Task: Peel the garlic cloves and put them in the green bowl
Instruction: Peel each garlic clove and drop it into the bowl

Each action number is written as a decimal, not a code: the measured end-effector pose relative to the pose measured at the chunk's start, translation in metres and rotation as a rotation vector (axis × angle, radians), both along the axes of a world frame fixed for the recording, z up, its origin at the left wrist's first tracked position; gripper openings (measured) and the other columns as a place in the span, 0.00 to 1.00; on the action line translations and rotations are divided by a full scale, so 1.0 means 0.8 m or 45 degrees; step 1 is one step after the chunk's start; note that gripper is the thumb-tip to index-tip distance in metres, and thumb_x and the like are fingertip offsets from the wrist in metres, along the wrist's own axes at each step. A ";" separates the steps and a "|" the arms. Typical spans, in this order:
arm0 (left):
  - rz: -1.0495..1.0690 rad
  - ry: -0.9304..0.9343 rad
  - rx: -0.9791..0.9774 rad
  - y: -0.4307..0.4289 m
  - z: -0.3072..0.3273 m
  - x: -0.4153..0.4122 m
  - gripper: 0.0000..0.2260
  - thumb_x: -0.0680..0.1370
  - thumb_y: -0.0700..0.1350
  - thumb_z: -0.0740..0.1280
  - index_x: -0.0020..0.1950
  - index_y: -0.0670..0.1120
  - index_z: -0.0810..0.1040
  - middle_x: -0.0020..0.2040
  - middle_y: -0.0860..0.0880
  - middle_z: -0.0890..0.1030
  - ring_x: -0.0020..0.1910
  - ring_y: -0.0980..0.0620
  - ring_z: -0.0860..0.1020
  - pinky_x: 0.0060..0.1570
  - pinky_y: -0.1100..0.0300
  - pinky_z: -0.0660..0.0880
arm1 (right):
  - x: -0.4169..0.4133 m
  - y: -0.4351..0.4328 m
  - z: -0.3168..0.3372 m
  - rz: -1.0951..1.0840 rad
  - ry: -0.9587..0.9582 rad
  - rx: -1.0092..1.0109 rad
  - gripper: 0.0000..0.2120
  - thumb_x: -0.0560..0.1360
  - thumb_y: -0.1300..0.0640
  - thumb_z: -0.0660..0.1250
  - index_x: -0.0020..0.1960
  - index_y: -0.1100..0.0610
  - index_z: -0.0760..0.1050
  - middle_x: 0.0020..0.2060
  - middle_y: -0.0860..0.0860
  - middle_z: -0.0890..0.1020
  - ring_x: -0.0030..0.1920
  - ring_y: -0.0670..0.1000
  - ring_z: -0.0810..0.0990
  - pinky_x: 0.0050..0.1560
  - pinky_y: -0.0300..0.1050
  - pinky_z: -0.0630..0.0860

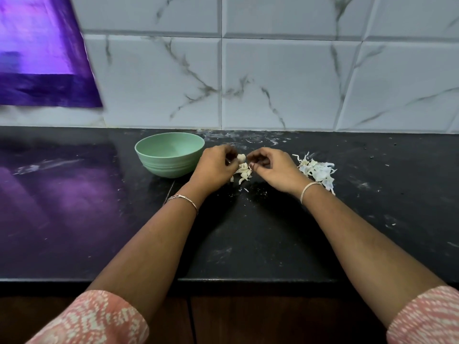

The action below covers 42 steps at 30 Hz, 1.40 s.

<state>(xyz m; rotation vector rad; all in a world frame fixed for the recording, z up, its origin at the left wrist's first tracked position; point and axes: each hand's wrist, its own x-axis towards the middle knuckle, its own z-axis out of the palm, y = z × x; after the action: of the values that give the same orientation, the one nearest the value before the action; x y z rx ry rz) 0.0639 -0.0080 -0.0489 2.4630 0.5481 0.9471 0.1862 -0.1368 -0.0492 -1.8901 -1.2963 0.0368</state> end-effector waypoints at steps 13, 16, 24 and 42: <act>-0.493 -0.316 -1.098 -0.022 0.005 -0.004 0.02 0.78 0.39 0.67 0.48 0.40 0.79 0.39 0.45 0.81 0.31 0.56 0.79 0.36 0.64 0.80 | -0.008 -0.004 0.011 0.040 0.762 0.474 0.13 0.68 0.65 0.76 0.51 0.68 0.80 0.36 0.55 0.83 0.34 0.44 0.82 0.37 0.34 0.79; -0.477 -0.319 -1.121 -0.020 0.004 -0.006 0.02 0.78 0.38 0.67 0.48 0.40 0.79 0.40 0.44 0.81 0.31 0.56 0.80 0.36 0.64 0.80 | -0.010 -0.005 0.010 0.099 0.829 0.435 0.11 0.70 0.67 0.73 0.52 0.67 0.80 0.39 0.56 0.83 0.35 0.44 0.83 0.39 0.35 0.80; -0.423 -0.317 -1.099 -0.024 0.005 -0.006 0.03 0.76 0.38 0.70 0.48 0.39 0.79 0.39 0.44 0.81 0.30 0.56 0.78 0.36 0.62 0.80 | -0.007 -0.005 0.007 0.092 0.649 0.414 0.14 0.68 0.66 0.76 0.52 0.67 0.80 0.44 0.58 0.85 0.43 0.48 0.84 0.47 0.39 0.81; 0.224 0.138 -0.083 -0.017 0.000 -0.008 0.04 0.72 0.49 0.68 0.44 0.52 0.81 0.43 0.53 0.81 0.45 0.50 0.79 0.45 0.58 0.74 | 0.006 -0.011 0.003 -0.083 -0.117 -0.151 0.12 0.73 0.56 0.73 0.56 0.51 0.82 0.44 0.49 0.86 0.47 0.46 0.83 0.56 0.45 0.77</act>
<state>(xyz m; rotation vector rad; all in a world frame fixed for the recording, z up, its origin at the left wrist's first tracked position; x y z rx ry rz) 0.0575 -0.0218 -0.0491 2.4484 0.8310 0.8502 0.1914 -0.1454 -0.0465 -2.0550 -1.3184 -0.0070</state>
